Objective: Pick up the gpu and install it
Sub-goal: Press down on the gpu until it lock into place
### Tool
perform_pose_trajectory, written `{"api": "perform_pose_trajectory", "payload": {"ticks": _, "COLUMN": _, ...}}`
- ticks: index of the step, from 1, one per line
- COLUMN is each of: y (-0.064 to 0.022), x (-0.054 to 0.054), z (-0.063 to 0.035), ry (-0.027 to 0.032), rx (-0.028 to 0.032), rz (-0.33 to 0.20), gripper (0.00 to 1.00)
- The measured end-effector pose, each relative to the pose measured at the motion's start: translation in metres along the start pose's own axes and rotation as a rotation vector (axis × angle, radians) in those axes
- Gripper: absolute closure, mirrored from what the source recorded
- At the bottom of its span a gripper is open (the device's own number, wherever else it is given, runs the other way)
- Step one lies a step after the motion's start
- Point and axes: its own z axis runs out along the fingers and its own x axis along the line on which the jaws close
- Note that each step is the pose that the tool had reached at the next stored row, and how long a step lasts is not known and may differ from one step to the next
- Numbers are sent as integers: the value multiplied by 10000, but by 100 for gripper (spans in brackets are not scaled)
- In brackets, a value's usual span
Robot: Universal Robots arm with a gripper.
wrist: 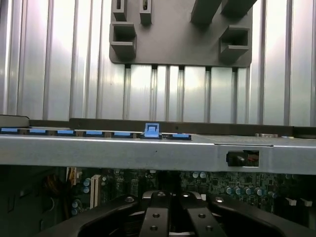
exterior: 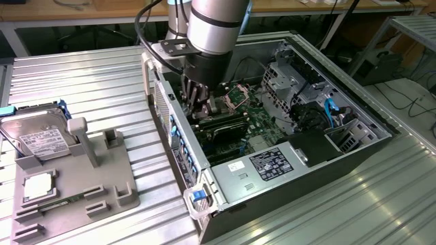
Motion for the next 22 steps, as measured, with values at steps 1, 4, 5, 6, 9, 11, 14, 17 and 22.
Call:
{"api": "perform_pose_trajectory", "payload": {"ticks": 1, "y": 1, "x": 5, "z": -11, "ry": 0, "rx": 0, "rz": -1, "gripper": 89}}
{"api": "perform_pose_trajectory", "payload": {"ticks": 4, "y": 41, "x": 59, "z": -9, "ry": 0, "rx": 0, "rz": 0, "gripper": 89}}
{"api": "perform_pose_trajectory", "payload": {"ticks": 5, "y": 60, "x": 58, "z": -7, "ry": 0, "rx": 0, "rz": 0, "gripper": 89}}
{"api": "perform_pose_trajectory", "payload": {"ticks": 6, "y": 80, "x": 57, "z": -4, "ry": 0, "rx": 0, "rz": 0, "gripper": 89}}
{"api": "perform_pose_trajectory", "payload": {"ticks": 9, "y": 123, "x": 56, "z": 1, "ry": 1, "rx": 3, "rz": -3, "gripper": 89}}
{"api": "perform_pose_trajectory", "payload": {"ticks": 11, "y": 128, "x": 55, "z": 1, "ry": 0, "rx": 1, "rz": -1, "gripper": 89}}
{"api": "perform_pose_trajectory", "payload": {"ticks": 14, "y": 118, "x": 56, "z": 25, "ry": 6, "rx": -4, "rz": 3, "gripper": 89}}
{"api": "perform_pose_trajectory", "payload": {"ticks": 17, "y": 106, "x": 55, "z": 73, "ry": -5, "rx": 4, "rz": 1, "gripper": 89}}
{"api": "perform_pose_trajectory", "payload": {"ticks": 22, "y": 4, "x": 52, "z": 62, "ry": 1, "rx": 1, "rz": 0, "gripper": 89}}
